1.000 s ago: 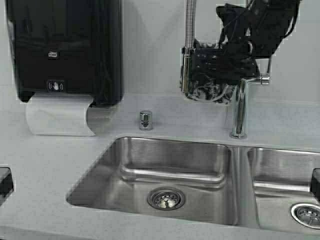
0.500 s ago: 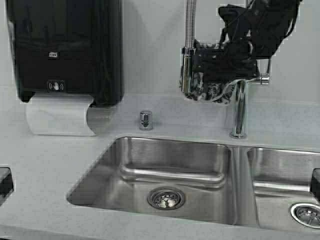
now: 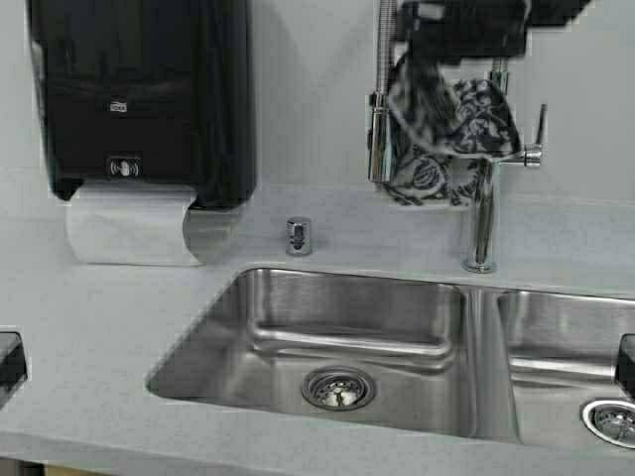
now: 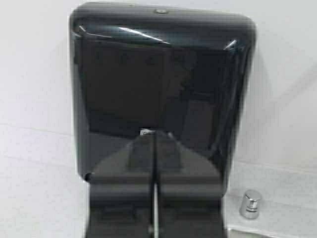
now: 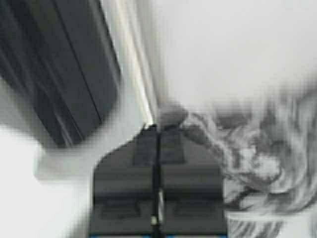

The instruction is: Get the cloth and wipe up the spill under the wine glass

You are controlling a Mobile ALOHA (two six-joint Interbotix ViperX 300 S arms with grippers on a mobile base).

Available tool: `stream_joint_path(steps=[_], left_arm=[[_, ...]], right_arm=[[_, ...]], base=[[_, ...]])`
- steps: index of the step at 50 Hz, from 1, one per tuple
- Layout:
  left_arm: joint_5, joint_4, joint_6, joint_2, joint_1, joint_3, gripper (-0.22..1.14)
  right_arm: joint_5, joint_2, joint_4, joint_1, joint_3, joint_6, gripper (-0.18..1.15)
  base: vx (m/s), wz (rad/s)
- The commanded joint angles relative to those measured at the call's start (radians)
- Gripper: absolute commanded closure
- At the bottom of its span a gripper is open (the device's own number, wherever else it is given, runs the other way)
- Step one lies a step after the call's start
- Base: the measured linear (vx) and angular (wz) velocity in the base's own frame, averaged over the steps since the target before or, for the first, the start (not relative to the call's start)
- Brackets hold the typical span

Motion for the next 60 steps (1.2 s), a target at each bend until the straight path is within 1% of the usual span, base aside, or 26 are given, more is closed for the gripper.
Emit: stream_joint_path(steps=[1, 14, 24, 34, 41, 53, 60], left_arm=[[-0.003, 0.003, 0.002, 0.012, 0.002, -0.008, 0.89], [-0.003, 0.003, -0.006, 0.011, 0.000, -0.008, 0.89], [-0.003, 0.002, -0.012, 0.012, 0.000, -0.008, 0.89], [-0.003, 0.000, -0.014, 0.012, 0.000, -0.005, 0.89], [-0.003, -0.002, -0.015, 0.011, 0.002, 0.000, 0.89], [-0.003, -0.003, -0.018, 0.006, 0.000, -0.002, 0.89], [-0.003, -0.003, -0.020, 0.006, 0.002, -0.005, 0.89]], right_arm=[[0.034, -0.143, -0.009, 0.003, -0.058, 0.000, 0.91], [0.163, -0.305, -0.017, 0.020, -0.141, 0.000, 0.91], [0.206, -0.437, -0.044, 0.072, -0.195, 0.000, 0.91], [0.245, -0.515, -0.046, 0.080, -0.202, 0.000, 0.91], [0.278, -0.532, -0.046, 0.080, -0.133, 0.000, 0.91], [0.293, -0.535, -0.046, 0.080, 0.084, 0.002, 0.91], [0.262, -0.529, -0.046, 0.080, 0.110, 0.002, 0.91]], base=[[-0.05, 0.06], [-0.06, 0.09], [-0.06, 0.12], [-0.06, 0.11], [-0.06, 0.11], [-0.10, 0.17], [-0.14, 0.23]])
